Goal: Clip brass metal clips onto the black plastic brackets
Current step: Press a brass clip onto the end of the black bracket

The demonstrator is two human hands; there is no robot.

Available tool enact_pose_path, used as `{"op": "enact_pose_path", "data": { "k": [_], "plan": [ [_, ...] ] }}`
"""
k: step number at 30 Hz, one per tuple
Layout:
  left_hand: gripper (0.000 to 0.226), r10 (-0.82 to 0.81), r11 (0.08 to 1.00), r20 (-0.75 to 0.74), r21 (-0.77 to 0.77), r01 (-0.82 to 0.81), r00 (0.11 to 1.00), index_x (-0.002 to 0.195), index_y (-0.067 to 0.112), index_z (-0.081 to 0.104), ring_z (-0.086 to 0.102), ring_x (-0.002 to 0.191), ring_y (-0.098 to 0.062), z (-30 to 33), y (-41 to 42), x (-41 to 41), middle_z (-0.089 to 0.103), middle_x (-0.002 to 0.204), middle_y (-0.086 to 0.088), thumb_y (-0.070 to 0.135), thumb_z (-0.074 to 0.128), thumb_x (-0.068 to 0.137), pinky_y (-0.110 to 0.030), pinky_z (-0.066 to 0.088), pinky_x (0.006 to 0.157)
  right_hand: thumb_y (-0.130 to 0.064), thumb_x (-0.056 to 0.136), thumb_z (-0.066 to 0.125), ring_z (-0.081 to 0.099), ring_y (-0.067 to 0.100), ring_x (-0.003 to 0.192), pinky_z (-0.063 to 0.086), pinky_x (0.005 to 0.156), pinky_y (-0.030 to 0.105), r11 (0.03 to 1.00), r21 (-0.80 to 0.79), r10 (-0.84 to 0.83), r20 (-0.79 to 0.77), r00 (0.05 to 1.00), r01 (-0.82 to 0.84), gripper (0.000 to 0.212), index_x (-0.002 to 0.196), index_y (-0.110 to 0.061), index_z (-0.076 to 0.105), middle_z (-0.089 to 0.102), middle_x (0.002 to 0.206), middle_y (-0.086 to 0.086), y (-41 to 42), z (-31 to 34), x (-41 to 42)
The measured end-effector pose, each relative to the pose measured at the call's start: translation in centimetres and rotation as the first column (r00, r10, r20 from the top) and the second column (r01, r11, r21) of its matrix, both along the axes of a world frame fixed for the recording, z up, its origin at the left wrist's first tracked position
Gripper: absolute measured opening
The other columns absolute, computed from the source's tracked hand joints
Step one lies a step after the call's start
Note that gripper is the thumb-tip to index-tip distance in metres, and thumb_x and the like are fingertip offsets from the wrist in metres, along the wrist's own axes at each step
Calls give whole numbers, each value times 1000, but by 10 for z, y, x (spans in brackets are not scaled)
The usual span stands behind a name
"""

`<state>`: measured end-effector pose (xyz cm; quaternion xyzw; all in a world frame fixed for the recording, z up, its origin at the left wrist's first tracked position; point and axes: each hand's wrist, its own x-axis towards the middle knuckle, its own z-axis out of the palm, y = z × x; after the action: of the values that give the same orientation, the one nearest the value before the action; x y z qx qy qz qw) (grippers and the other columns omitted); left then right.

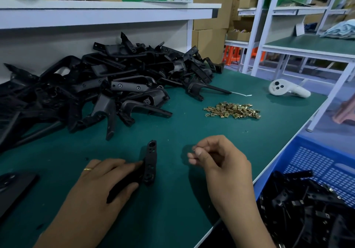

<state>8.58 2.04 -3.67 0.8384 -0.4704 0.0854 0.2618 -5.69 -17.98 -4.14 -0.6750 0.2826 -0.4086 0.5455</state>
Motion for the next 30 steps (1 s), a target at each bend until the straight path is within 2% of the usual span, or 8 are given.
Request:
{"op": "enact_pose_path", "data": {
  "k": [1, 3, 6, 8, 11, 16, 21, 30],
  "plan": [
    [42, -17, 1000, 14, -3, 17, 1000, 116, 20, 78, 58, 97, -16, 0, 0, 0, 67, 107, 13, 30, 74, 76, -23, 41, 81, 5, 96, 65, 78, 20, 79, 62, 77, 31, 990, 127, 41, 108, 993, -55, 21, 86, -13, 69, 73, 82, 7, 4, 2, 1],
    [42, -62, 998, 21, -9, 62, 998, 119, 19, 77, 53, 105, -6, 0, 0, 0, 63, 112, 19, 29, 72, 78, -26, 42, 85, 12, 95, 61, 78, 31, 83, 64, 75, 32, 919, 340, 98, 287, 953, -197, 14, 93, -1, 68, 72, 86, 20, 14, 4, 6],
    [37, -136, 990, -23, -31, 135, 991, 125, 27, 74, 55, 112, 0, 0, 1, -1, 60, 120, 30, 29, 71, 88, -31, 47, 91, 11, 93, 65, 78, 35, 83, 63, 71, 30, 830, 469, 137, 351, 926, -301, 12, 100, 1, 69, 73, 85, 28, 27, 6, 12],
    [33, -176, 984, -29, -26, 176, 984, 128, 30, 72, 60, 114, -4, -1, 1, -1, 65, 123, 26, 26, 70, 95, -29, 47, 94, 7, 91, 69, 78, 34, 78, 63, 67, 29, 827, 477, 148, 325, 934, -297, 9, 93, 0, 75, 73, 81, 28, 31, 7, 13],
    [44, -211, 978, -44, -17, 210, 977, 129, 33, 71, 57, 114, 3, 0, 0, 1, 64, 124, 30, 27, 68, 86, -21, 42, 97, 2, 90, 72, 78, 34, 74, 63, 65, 30, 827, 478, 158, 308, 938, -296, 7, 87, 0, 78, 74, 80, 26, 30, 8, 13],
    [44, -228, 974, -33, -24, 227, 973, 131, 36, 69, 56, 117, 2, -3, 0, 4, 61, 126, 33, 29, 67, 88, -31, 48, 95, 0, 90, 73, 77, 33, 73, 63, 65, 31, 819, 467, 205, 303, 931, -333, 8, 84, 0, 77, 75, 80, 26, 31, 7, 14],
    [45, -223, 974, -15, -47, 222, 975, 131, 34, 70, 55, 117, 4, -6, 0, 4, 61, 127, 33, 28, 68, 87, -30, 48, 94, 0, 90, 73, 77, 31, 71, 63, 64, 30, 833, 440, 221, 289, 931, -334, 9, 82, -1, 77, 75, 79, 24, 31, 5, 15],
    [42, -226, 973, 4, -42, 225, 974, 130, 35, 70, 57, 117, -5, -6, -1, 2, 62, 129, 28, 28, 66, 89, -41, 52, 91, 1, 90, 75, 77, 36, 74, 64, 66, 34, 856, 402, 227, 273, 935, -326, 7, 83, -1, 77, 74, 78, 26, 32, 3, 15]
  ]
}}
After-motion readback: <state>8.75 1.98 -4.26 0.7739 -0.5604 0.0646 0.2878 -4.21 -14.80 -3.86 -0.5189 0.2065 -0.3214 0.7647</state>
